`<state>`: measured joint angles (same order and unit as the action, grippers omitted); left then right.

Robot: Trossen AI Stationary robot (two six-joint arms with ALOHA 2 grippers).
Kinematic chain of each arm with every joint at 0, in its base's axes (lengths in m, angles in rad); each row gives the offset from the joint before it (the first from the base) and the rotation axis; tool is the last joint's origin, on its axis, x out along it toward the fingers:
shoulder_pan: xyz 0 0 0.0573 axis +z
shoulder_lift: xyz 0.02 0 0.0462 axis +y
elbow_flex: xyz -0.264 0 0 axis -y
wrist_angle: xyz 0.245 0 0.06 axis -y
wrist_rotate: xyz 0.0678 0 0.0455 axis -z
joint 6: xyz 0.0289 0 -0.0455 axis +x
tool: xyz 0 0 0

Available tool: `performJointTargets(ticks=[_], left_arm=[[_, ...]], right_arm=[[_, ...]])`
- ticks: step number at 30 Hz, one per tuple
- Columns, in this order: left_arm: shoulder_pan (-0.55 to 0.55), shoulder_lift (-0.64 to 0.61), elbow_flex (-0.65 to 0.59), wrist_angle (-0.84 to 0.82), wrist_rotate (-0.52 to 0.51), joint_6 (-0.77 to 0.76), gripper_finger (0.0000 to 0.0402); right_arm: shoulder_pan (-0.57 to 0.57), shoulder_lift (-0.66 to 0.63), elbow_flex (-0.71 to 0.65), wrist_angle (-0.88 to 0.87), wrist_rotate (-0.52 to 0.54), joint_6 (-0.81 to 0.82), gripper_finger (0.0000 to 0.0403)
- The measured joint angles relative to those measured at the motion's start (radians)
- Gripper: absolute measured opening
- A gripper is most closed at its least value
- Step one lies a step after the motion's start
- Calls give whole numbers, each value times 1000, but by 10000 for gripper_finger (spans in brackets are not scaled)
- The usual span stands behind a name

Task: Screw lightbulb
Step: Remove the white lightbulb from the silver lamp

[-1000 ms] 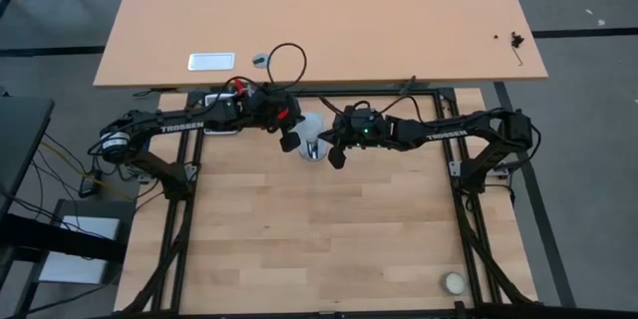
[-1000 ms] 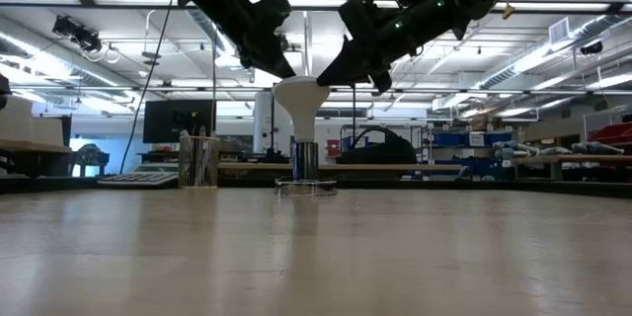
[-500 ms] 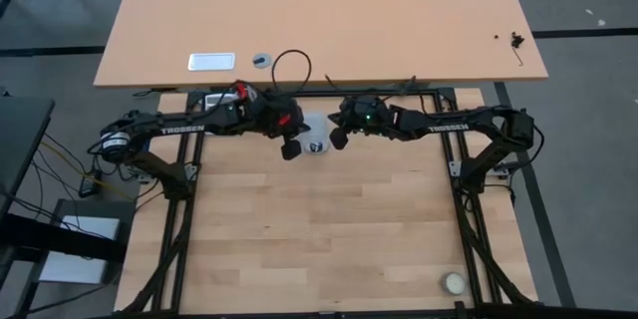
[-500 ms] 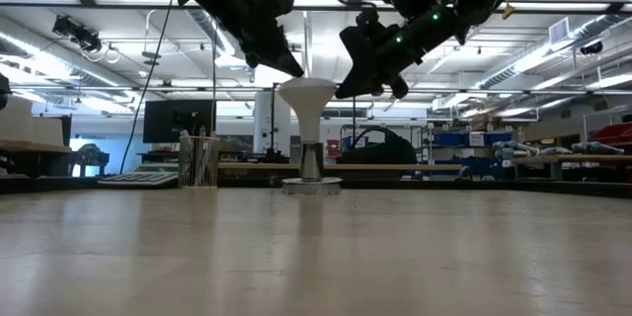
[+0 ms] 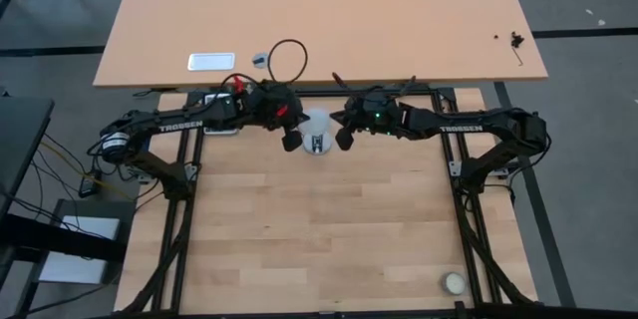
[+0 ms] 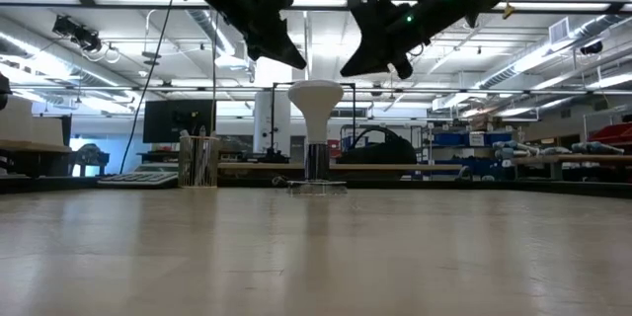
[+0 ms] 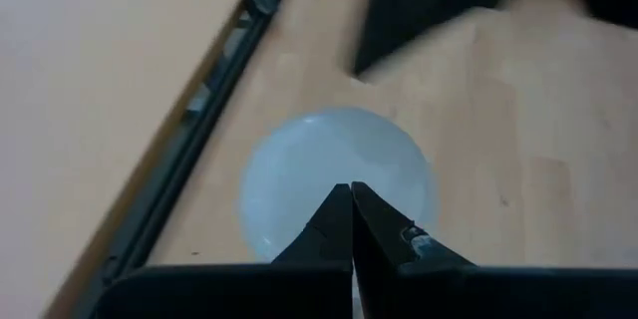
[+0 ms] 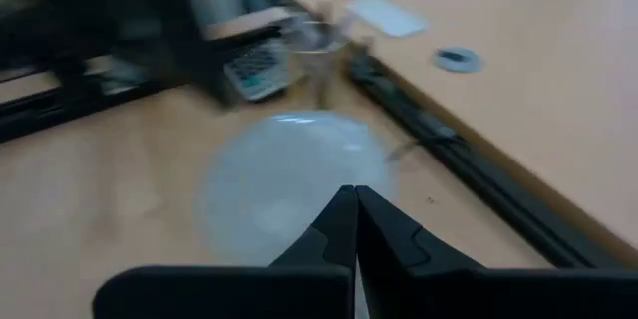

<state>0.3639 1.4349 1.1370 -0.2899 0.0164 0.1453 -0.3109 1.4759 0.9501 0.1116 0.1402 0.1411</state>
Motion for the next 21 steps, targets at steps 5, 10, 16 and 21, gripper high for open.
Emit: performJointTargets(ticks=[5, 10, 16, 21], left_arm=[[37, -1, 2, 23, -27, 1, 0], [75, 19, 2, 24, -18, 0, 0], [86, 54, 3, 1, 13, -1, 0], [86, 59, 5, -29, 35, 3, 0]], right_arm=[[41, -1, 0, 7, -113, -11, 12], [70, 35, 0, 23, -135, -22, 9], [66, 78, 0, 29, -107, -12, 9], [49, 75, 0, 31, -92, -10, 9]])
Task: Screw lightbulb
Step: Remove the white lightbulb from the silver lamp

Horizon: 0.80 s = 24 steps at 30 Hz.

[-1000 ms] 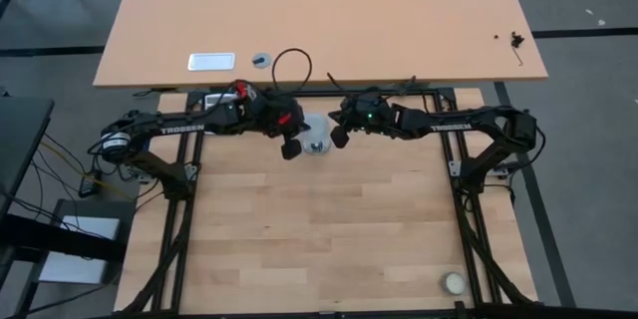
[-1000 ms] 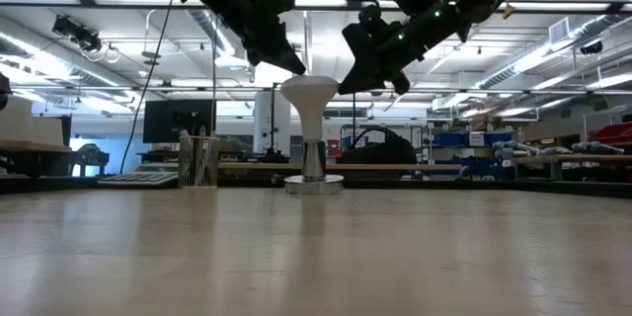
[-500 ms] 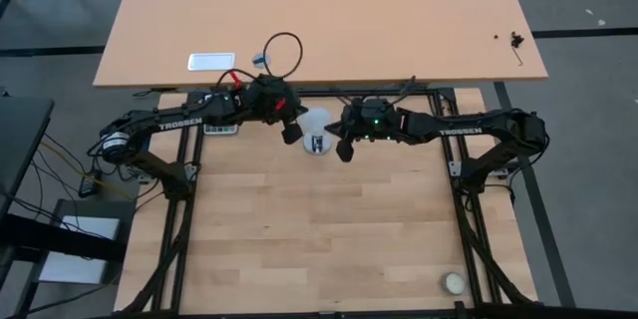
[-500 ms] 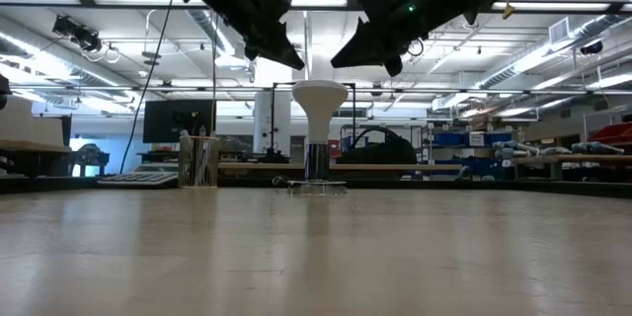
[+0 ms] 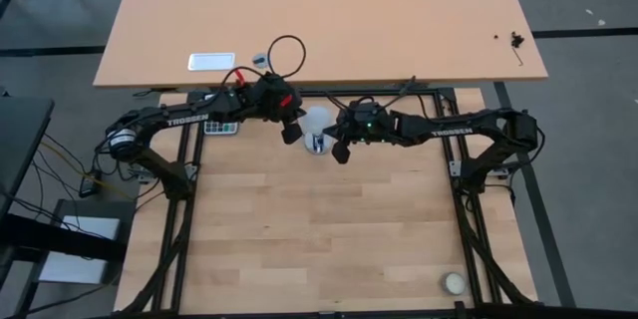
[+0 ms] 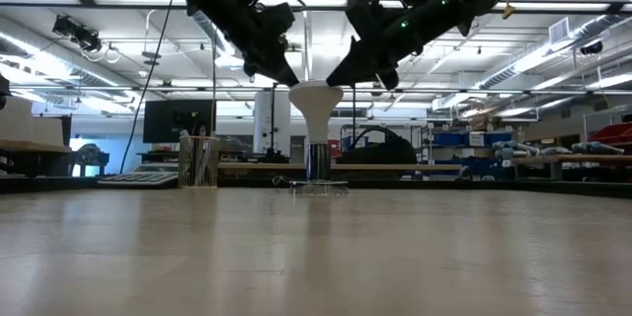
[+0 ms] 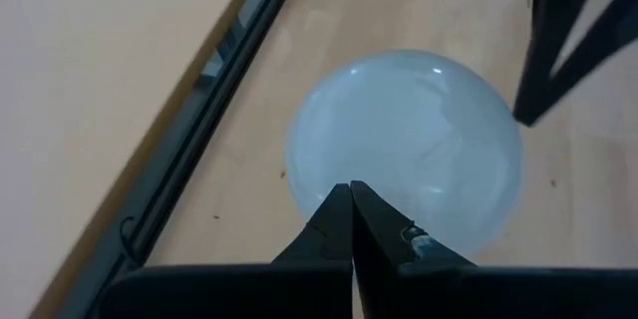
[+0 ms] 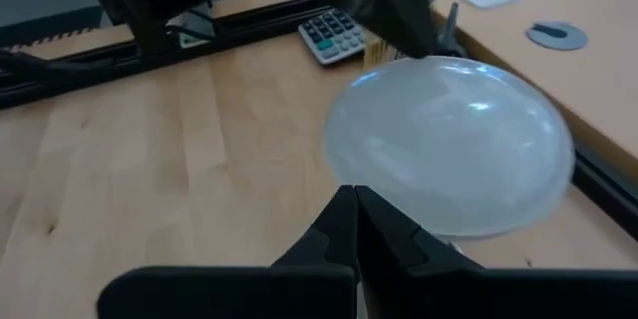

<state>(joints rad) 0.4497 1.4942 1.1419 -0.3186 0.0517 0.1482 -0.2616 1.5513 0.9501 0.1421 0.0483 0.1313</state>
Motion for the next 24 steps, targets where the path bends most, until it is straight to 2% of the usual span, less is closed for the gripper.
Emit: performJointTargets(ticks=[7, 14, 24], left_arm=[[-18, -7, 1, -44, -5, 0, 0], [-42, -10, 2, -54, 20, 0, 0], [-54, -9, 0, -40, 36, 0, 0]], right_arm=[[-35, -3, 0, -6, 2, 24, 9], [-78, -3, 0, -25, 66, 60, 9], [-141, -33, 0, -80, 61, 67, 18]])
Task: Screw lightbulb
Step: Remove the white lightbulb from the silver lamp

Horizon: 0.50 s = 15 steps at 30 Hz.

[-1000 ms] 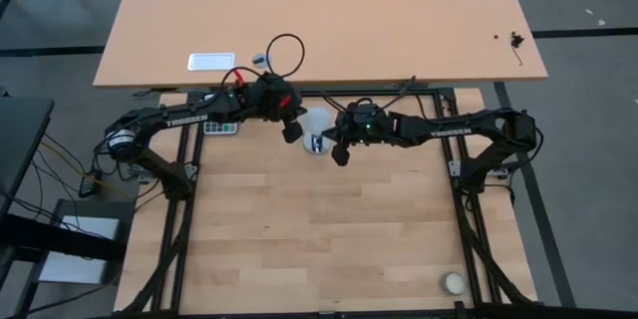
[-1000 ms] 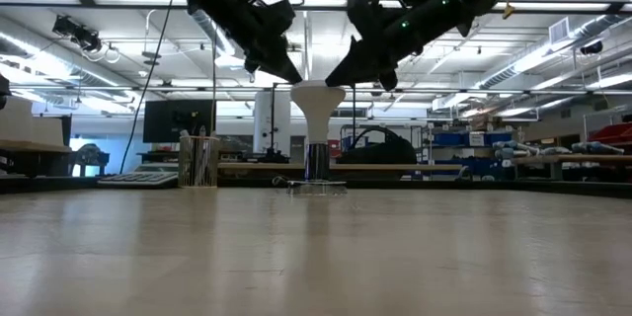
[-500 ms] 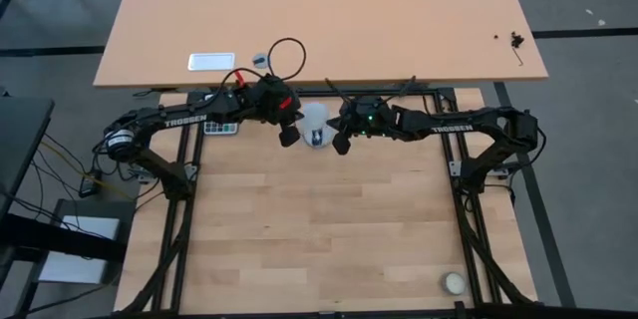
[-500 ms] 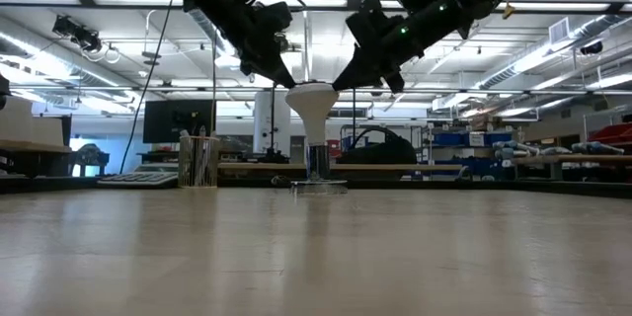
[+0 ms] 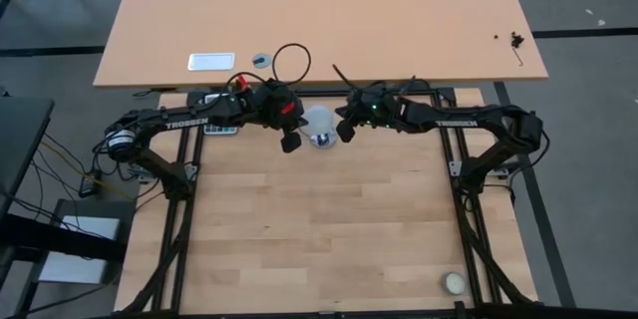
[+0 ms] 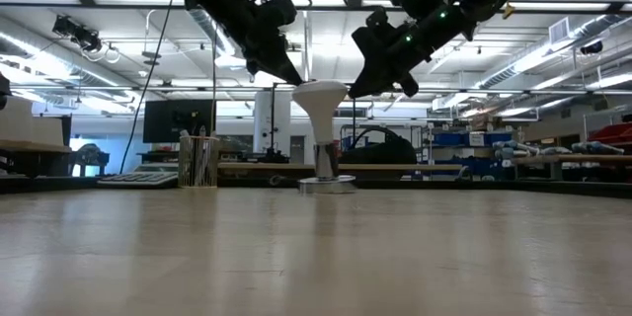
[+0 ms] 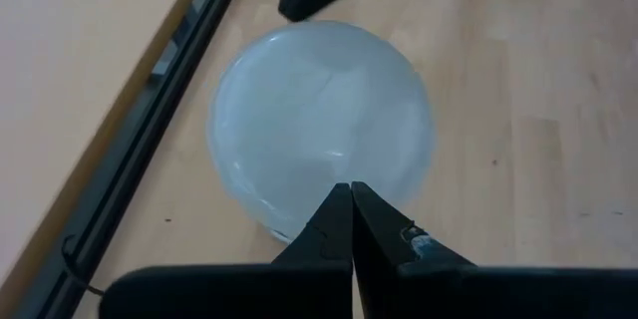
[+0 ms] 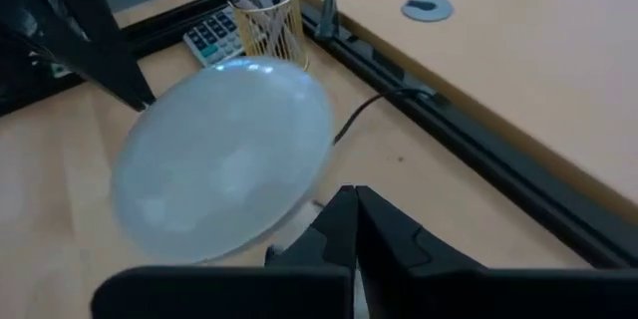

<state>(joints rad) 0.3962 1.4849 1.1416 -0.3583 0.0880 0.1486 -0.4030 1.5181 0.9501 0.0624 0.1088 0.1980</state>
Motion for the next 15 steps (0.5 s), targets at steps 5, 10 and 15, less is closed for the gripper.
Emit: performJointTargets(ticks=[5, 10, 15], left_arm=[[0, -6, -2, 18, 3, 0, 0], [6, -46, -3, 47, 13, -2, 0], [10, -82, -3, 73, 41, -3, 0]], right_arm=[[-20, -56, 0, -80, -5, -54, 31], [-28, -71, 0, -167, -98, -119, 49], [-19, -27, -53, -97, -212, -143, 71]])
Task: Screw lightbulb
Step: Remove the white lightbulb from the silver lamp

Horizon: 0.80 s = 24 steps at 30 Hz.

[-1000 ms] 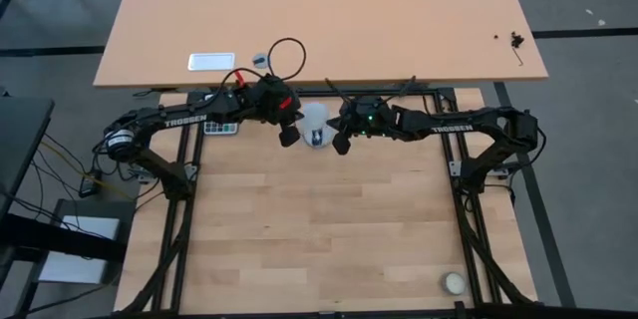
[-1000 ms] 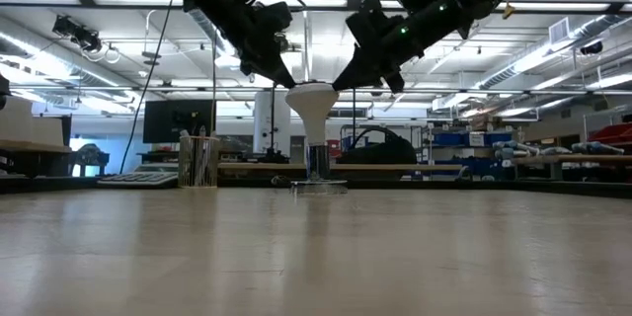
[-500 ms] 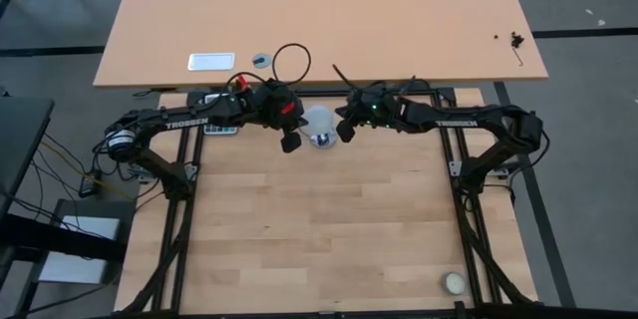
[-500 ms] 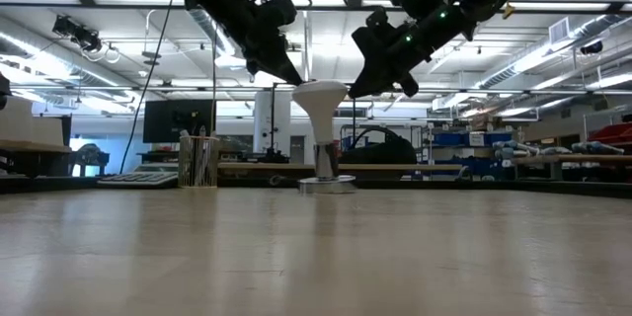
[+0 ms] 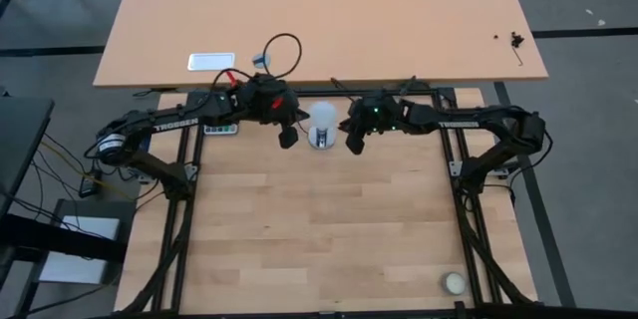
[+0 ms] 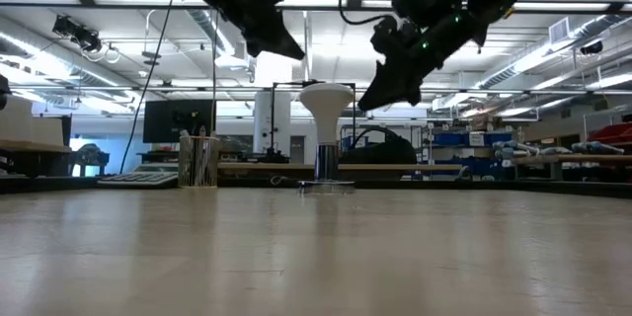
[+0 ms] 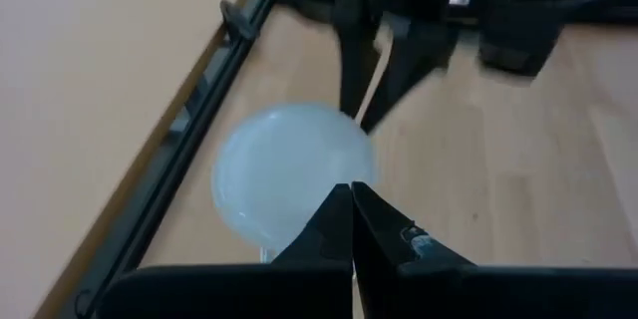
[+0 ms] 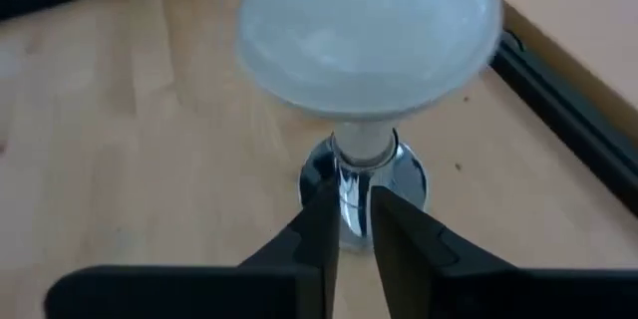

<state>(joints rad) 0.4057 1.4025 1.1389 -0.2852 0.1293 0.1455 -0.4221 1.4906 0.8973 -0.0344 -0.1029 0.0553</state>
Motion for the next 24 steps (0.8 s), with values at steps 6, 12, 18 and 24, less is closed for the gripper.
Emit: performJointTargets(ticks=[6, 12, 18, 24], left_arm=[[4, -33, 0, 7, 18, 4, 0], [6, -33, 1, 25, 17, 4, 0], [6, -33, 1, 23, 16, 5, 0], [6, -33, 1, 27, 15, 9, 0]], right_arm=[[32, 58, -146, 342, -2, 54, 109], [79, 184, -213, 674, 106, 56, 180], [87, 302, -211, 873, 190, 105, 265], [84, 356, -178, 956, 191, 105, 310]])
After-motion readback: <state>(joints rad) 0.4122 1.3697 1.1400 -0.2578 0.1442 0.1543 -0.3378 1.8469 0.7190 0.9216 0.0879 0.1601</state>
